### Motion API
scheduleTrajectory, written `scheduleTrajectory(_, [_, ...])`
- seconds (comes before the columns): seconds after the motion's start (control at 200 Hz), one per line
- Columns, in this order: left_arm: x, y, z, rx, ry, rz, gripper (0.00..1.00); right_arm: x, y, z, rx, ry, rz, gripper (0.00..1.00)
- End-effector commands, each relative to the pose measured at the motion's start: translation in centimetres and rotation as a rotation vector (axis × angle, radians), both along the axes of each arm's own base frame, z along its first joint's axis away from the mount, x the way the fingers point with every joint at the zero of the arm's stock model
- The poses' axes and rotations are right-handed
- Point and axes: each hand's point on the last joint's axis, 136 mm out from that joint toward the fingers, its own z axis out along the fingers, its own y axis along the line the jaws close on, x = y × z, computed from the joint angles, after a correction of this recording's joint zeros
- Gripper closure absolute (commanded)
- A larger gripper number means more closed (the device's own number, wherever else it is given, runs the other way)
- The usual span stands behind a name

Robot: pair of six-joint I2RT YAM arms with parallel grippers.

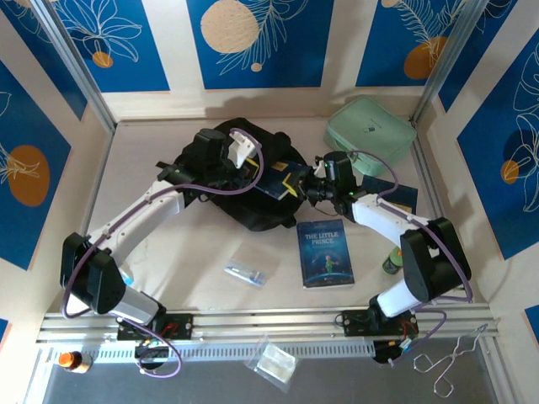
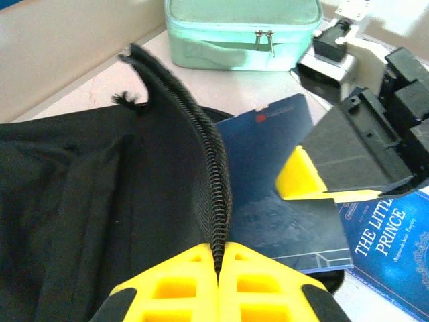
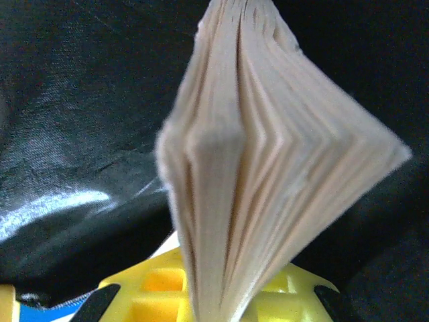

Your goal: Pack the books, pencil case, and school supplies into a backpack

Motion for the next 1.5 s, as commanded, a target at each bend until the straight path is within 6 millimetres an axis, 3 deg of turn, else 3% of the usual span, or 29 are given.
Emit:
scheduleTrajectory(0.0, [-0.7, -0.3, 3.4, -0.069, -0.08, -0.047, 1.0, 1.3, 2.2, 3.6, 0.092, -0.114, 0.056, 0.93])
scheduleTrajectory(0.225, [-1.2, -0.6, 3.6, -0.084, -0.074, -0.07, 1.0, 3.4, 4.4, 2.8, 0.097, -0.165, 0.05, 0.93])
scheduleTrajectory(0.445, [-1.0, -0.6, 3.4, -0.078, -0.072, -0.065, 1.0, 5.9, 6.6, 0.8, 0.091, -0.15, 0.072, 0.93])
scheduleTrajectory(0.65, [-0.8, -0.4, 2.7, -0.07, -0.06, -0.047, 1.0, 8.0, 7.9, -1.7, 0.036, -0.161, 0.061, 0.92])
scheduleTrajectory(0.86, [-0.7, -0.3, 2.2, -0.071, -0.047, -0.037, 1.0, 9.1, 7.7, -6.4, -0.055, -0.108, 0.024, 0.92])
scheduleTrajectory(1.145, [-0.5, -0.5, 1.7, -0.071, -0.034, -0.037, 1.0, 10.5, 9.9, -8.3, -0.05, -0.074, 0.025, 0.91])
scheduleTrajectory(1.24, [-0.3, -0.3, 1.2, -0.06, -0.033, -0.021, 1.0, 10.6, 10.1, -8.6, -0.052, -0.044, 0.03, 0.85])
scheduleTrajectory(1.29, [-0.2, -0.2, 0.8, -0.052, -0.029, -0.014, 1.0, 10.4, 9.9, -8.8, -0.066, -0.022, 0.029, 0.76])
scheduleTrajectory(1.41, [0.5, 0.7, -0.4, -0.049, -0.009, 0.027, 1.0, 8.8, 7.5, -9.8, -0.14, 0.113, -0.014, 0.59])
scheduleTrajectory(1.495, [1.1, 1.5, -2.0, -0.031, 0.028, 0.071, 1.0, 7.6, 6.2, -8.7, -0.142, 0.104, -0.025, 0.52])
